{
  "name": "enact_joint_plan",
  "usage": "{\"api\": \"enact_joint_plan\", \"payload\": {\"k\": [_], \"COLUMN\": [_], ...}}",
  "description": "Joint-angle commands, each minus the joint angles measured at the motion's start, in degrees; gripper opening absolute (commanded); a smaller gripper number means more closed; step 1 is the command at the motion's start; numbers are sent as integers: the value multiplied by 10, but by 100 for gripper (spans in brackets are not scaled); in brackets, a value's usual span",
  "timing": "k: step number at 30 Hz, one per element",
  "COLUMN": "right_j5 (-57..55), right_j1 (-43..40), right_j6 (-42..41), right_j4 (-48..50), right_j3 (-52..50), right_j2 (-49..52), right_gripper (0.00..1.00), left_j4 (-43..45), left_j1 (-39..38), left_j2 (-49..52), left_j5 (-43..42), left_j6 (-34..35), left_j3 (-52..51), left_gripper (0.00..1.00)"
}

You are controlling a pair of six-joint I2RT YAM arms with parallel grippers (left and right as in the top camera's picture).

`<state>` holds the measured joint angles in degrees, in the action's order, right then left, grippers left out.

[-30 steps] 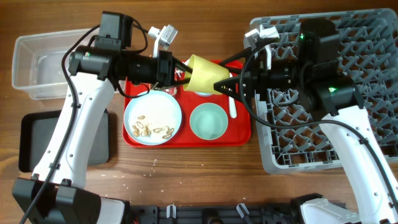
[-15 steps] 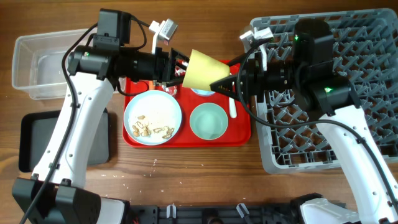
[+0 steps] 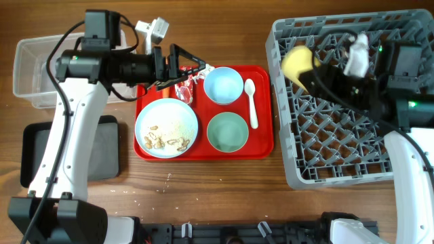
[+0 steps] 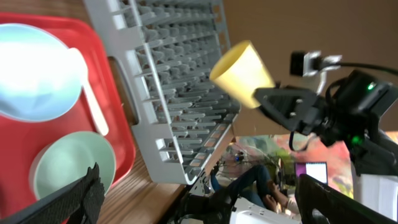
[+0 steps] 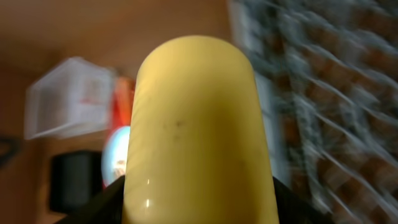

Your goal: Sort waste into correct bins and load items into the dishwasher rack

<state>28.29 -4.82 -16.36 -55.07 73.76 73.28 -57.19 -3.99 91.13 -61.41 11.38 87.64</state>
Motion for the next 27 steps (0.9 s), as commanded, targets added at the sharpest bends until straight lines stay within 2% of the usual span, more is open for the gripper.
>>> {"api": "enact_joint_plan", "payload": {"k": [1,8,11,14,17,20,24,27], "right_j5": [-153,-173,-122,-120,-159,-200,-204,-175], "right_j1": [-25,-31,-17,4,27,45,56,68], "right_j6": [-48,-45,-3,-4,-33,-55,-68,-43], "right_j4": [-66,-204,-224,-218,-193,-162,-153,-147], "right_j3": [23,23,23,23,23,23,57,88], "right_j2": [-9,49,96,132,165,178,158,128], "right_gripper": [54,53,52,52,65,75,78,78], "left_j4": [-23,-41,-39,-39,-40,-42,-48,-48], "left_j1": [7,5,5,5,5,5,5,5], "left_j2": [1,1,1,1,1,1,1,1], "left_j5": [35,71,71,75,75,75,75,75], "left_j6": [-5,-5,-5,-5,-5,-5,-5,-7], "left_j3": [2,2,2,2,2,2,2,2], "left_gripper": [100,100,100,100,100,100,100,100]}}
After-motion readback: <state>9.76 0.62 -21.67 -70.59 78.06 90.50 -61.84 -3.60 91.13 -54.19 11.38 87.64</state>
